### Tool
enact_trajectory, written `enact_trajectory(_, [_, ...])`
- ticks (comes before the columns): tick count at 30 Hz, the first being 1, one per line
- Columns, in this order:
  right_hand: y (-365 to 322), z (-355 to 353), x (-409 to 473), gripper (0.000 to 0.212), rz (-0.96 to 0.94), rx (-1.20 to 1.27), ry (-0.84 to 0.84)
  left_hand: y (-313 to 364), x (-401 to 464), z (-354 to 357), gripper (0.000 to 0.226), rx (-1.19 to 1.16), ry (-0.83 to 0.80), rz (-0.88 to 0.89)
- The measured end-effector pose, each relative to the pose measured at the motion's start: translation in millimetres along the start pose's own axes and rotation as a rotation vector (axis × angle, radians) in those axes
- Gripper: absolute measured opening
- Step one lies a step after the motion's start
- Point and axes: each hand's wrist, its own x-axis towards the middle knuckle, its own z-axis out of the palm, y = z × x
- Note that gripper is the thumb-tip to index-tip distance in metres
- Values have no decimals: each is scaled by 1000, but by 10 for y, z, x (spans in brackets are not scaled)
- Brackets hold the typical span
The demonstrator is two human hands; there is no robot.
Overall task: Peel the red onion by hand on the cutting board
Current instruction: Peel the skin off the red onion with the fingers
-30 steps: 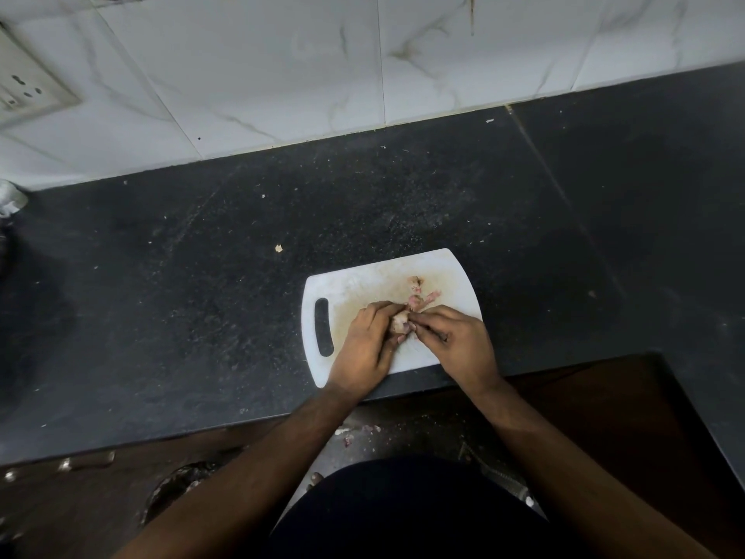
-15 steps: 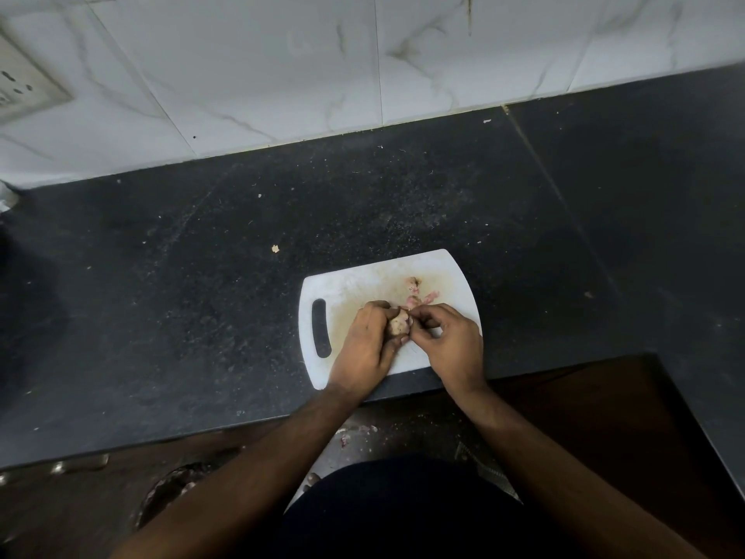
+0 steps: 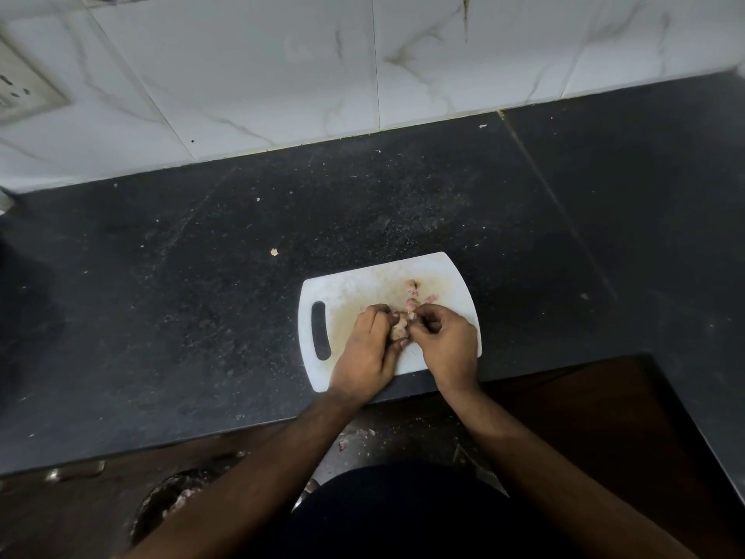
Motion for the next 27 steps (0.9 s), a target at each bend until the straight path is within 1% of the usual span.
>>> enact_trajectory(3, [36, -35, 39, 15, 41, 72, -34, 11, -18, -47, 22, -127, 33, -51])
enact_trajectory(5, [70, -57, 47, 17, 34, 90, -73, 13, -14, -82, 24, -188, 61, -85])
enact_trajectory(7, [86, -67, 54, 17, 7, 106, -72, 20, -7, -114, 25, -215, 79, -94])
enact_trajectory(9, [104, -60, 69, 27, -73, 48, -58, 21, -1, -140, 29, -246, 75, -101])
enact_trajectory(11, [101, -50, 41, 44, -178, -71, -107, 26, 0, -155, 34, -247, 60, -87])
enact_trajectory(12, [96, -45, 6, 47, -223, -122, -133, 19, 2, -157, 36, -227, 52, -72])
enact_trajectory(13, [87, -48, -28, 46, -254, -151, -146, 14, 6, -157, 38, -204, 44, -58])
enact_trajectory(16, [50, -65, -81, 31, -260, -124, -143, -3, 14, -151, 43, -165, 20, -46])
enact_trajectory(19, [46, -41, -52, 39, -201, -150, -166, -25, 12, -144, 45, -165, 0, -35])
enact_trajectory(20, [56, -30, -37, 38, -177, -143, -167, -28, 11, -144, 44, -169, -8, -28])
enact_trajectory(23, [95, -17, 0, 21, -139, -92, -148, -24, 5, -146, 45, -175, -28, -16])
enact_trajectory(27, [105, -9, 15, 17, -193, -186, -127, -42, 8, -133, 45, -175, -23, -5])
